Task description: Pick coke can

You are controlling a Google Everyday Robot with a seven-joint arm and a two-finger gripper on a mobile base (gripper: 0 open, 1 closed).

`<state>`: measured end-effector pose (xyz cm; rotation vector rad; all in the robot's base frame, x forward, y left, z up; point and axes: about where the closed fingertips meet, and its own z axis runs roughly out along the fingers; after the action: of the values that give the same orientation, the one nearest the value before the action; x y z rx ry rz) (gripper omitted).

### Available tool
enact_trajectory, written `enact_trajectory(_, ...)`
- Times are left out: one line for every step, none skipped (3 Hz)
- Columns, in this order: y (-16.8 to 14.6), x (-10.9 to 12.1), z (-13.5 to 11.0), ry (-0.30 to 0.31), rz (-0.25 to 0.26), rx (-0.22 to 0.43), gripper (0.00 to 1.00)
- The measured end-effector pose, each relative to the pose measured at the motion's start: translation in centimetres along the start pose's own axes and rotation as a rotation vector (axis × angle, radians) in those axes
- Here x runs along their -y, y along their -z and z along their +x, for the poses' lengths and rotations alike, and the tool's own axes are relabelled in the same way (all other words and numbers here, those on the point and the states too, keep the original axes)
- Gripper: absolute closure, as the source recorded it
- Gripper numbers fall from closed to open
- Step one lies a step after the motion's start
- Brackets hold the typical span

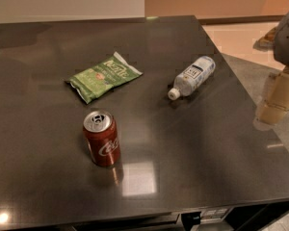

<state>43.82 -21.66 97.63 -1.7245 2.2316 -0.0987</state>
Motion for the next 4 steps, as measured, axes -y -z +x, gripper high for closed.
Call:
enact_trajectory(0.0,0.0,0.0,0.000,0.000,0.000,0.00)
enact_trajectory(0.0,-0.4,-1.1,0.014,0.000,0.030,0.00)
enact_trajectory(-0.9,-2.1,-3.8,0.064,-0.011,0.093,0.00)
enact_trajectory(-3.0,-4.0,-6.9,0.093,-0.059,0.177,0.00)
